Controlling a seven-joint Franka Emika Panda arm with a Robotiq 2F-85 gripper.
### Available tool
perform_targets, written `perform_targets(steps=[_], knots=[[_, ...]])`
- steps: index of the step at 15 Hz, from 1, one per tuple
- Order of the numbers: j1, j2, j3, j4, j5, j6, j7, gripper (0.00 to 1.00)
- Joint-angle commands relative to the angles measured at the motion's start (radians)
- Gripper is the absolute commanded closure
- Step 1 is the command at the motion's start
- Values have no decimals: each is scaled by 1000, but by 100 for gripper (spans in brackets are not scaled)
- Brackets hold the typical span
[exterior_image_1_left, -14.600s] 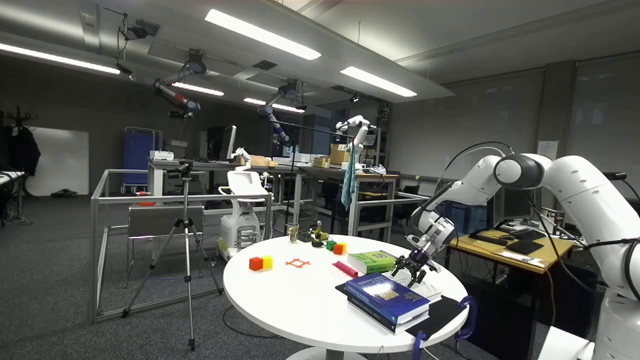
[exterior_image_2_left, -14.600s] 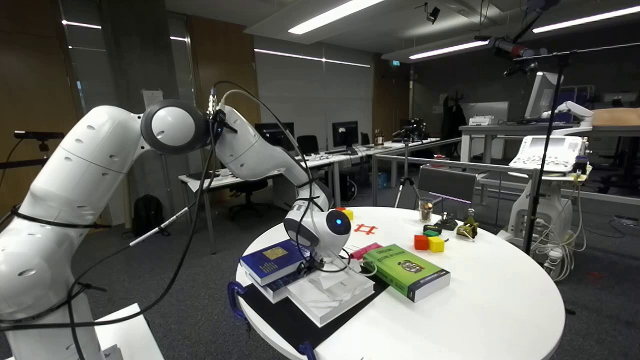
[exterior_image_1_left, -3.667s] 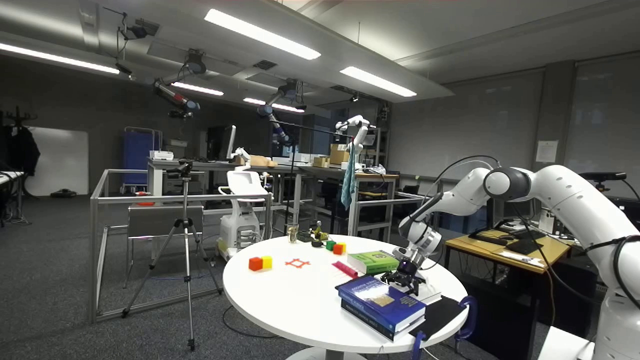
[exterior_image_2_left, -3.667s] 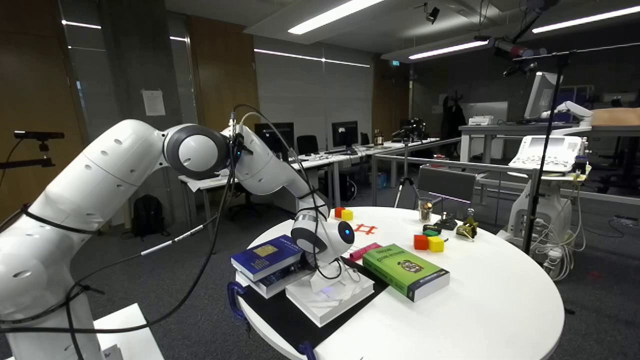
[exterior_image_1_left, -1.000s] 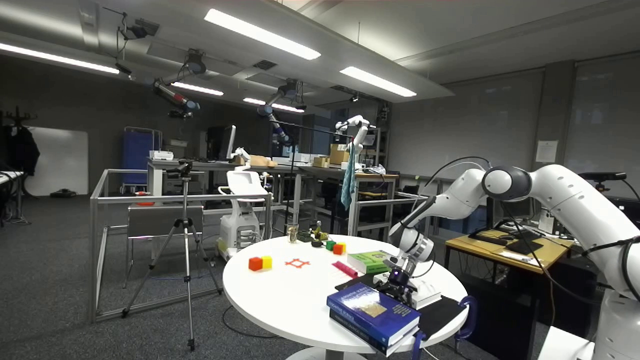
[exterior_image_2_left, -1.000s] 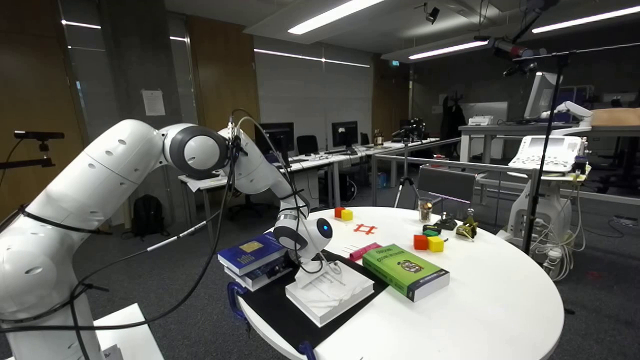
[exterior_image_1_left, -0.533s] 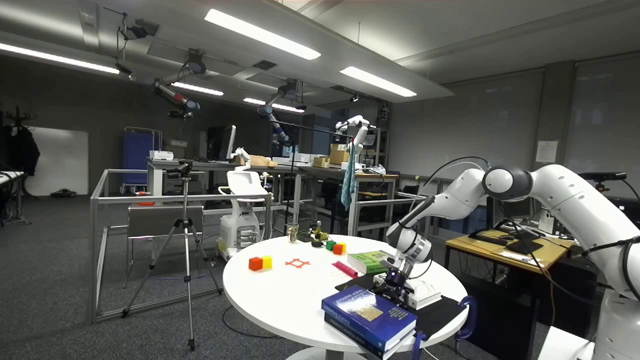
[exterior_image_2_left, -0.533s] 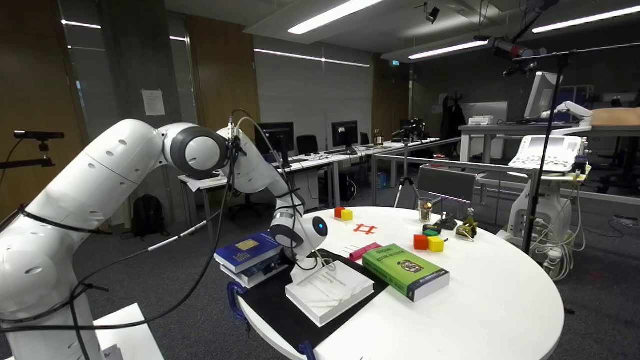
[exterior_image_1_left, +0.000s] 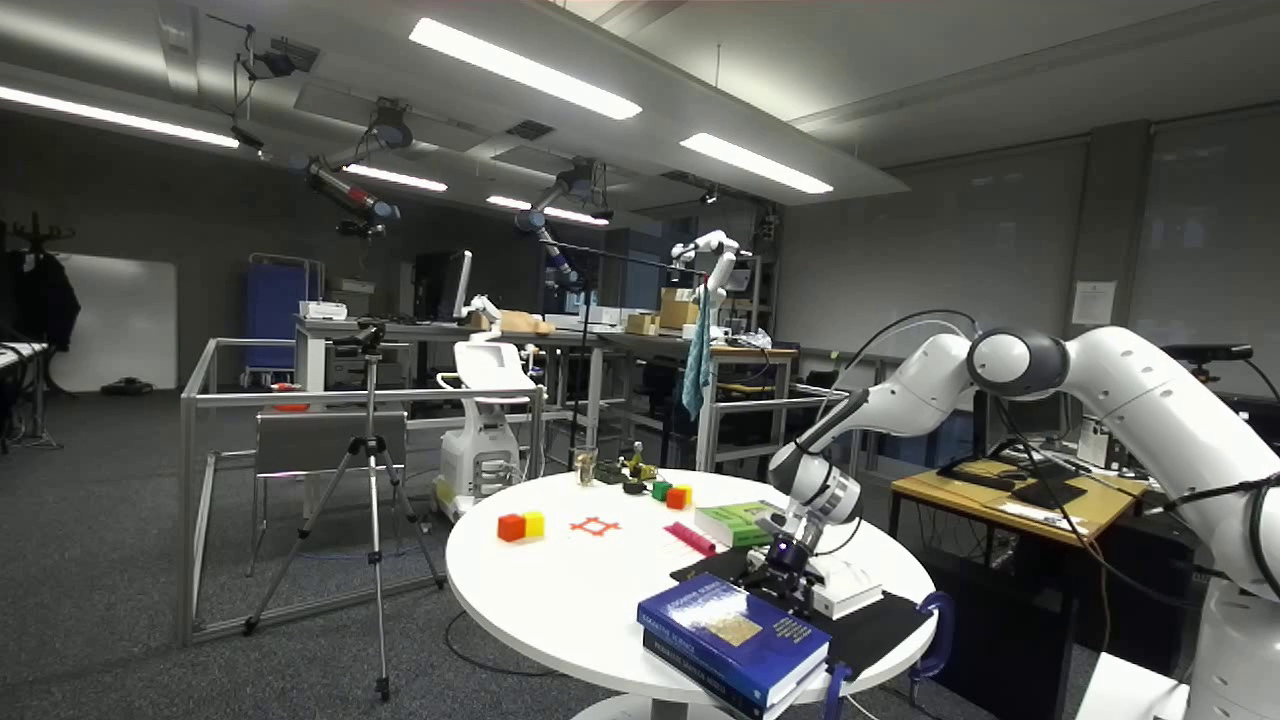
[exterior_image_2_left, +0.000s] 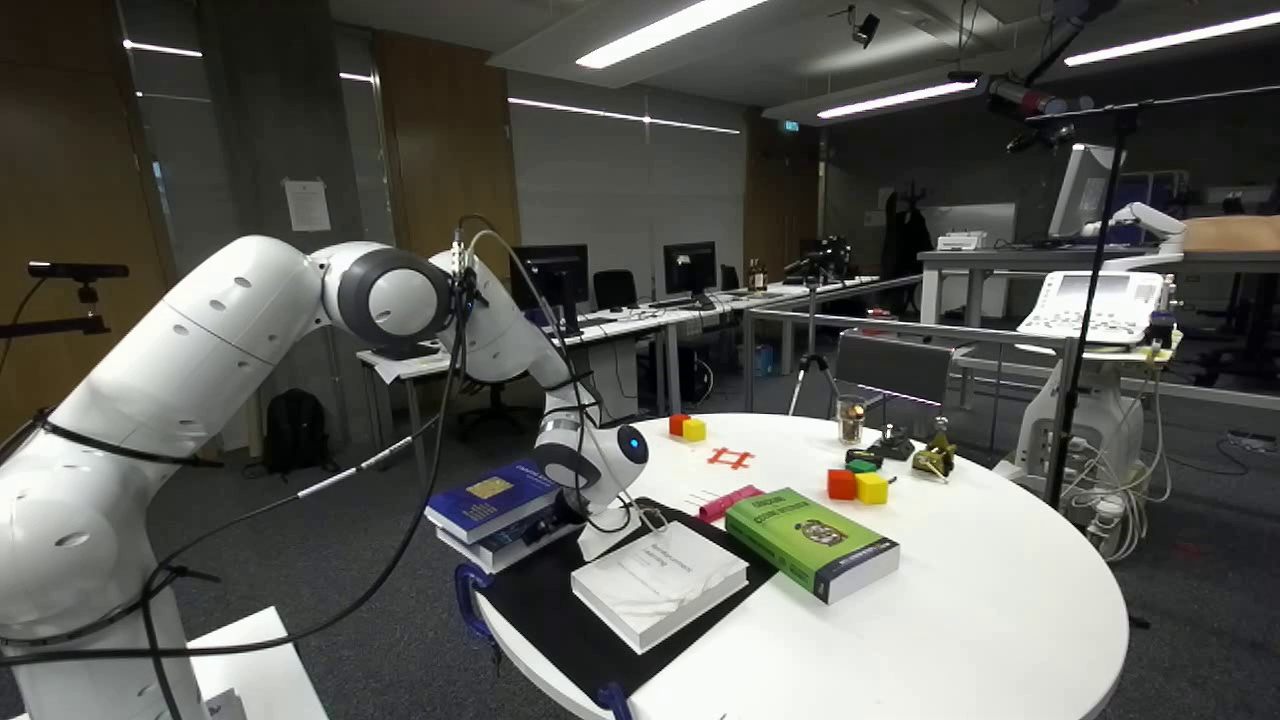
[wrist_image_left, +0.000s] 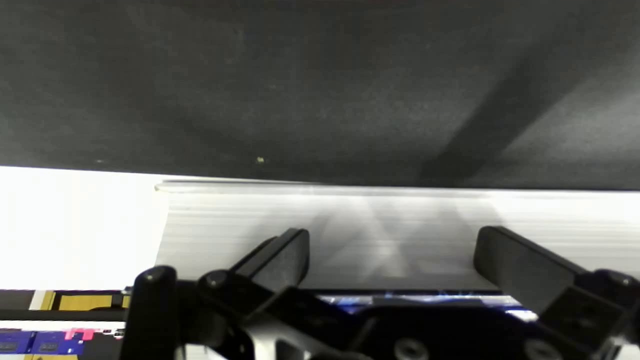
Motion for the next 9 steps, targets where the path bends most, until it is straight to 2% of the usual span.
perform_targets(steps=[1, 9], knots=[[38, -108, -17, -99, -45, 86, 7, 0], [29, -266, -7, -192, -137, 250, 22, 0]])
